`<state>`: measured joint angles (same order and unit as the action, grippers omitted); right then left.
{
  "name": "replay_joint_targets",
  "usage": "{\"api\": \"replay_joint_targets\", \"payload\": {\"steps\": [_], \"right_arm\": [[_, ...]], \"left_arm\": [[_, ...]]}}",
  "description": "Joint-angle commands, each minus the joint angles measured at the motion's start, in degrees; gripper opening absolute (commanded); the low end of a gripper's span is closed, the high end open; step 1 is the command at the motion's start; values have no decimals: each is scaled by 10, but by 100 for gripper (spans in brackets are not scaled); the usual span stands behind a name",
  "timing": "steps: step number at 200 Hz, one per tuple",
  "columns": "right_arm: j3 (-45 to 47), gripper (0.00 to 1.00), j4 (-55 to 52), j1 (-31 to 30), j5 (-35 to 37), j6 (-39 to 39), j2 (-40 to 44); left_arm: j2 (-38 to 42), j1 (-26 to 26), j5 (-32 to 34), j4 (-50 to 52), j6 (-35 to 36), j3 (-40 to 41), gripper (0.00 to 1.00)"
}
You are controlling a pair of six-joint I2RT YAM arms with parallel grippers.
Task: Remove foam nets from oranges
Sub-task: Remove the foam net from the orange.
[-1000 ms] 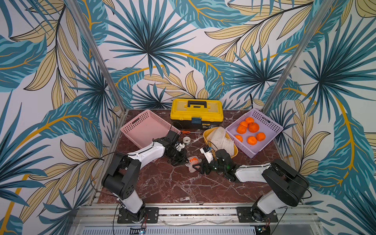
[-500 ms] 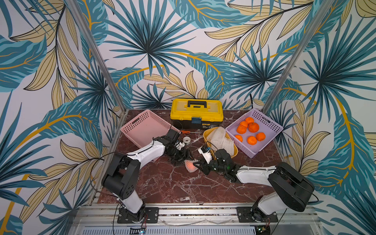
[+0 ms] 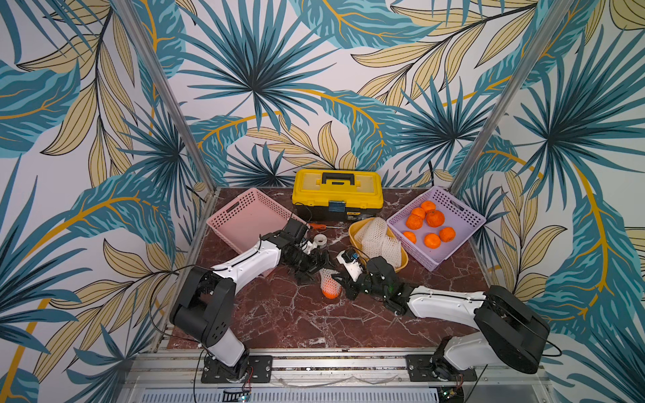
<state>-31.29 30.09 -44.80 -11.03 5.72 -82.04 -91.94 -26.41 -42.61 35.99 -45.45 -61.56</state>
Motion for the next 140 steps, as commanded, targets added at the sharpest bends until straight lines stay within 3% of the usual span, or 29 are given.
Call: {"api": "replay_joint_targets", "payload": {"steps": [1,74,110,140], "right_arm": [[14,0,18,-2,36,5,33],[36,0,-2,35,82,112,165],[-8,3,-146,105,85,165,242],[-81,4,-299,170,52,184,254]], "left_arm": [[34,11,9,5,8,-15,99],[114,41,38,-11,55,-34,98],[162,47,96,-11,69,-17,98],[172,47,109,-11,74,2,98]]}}
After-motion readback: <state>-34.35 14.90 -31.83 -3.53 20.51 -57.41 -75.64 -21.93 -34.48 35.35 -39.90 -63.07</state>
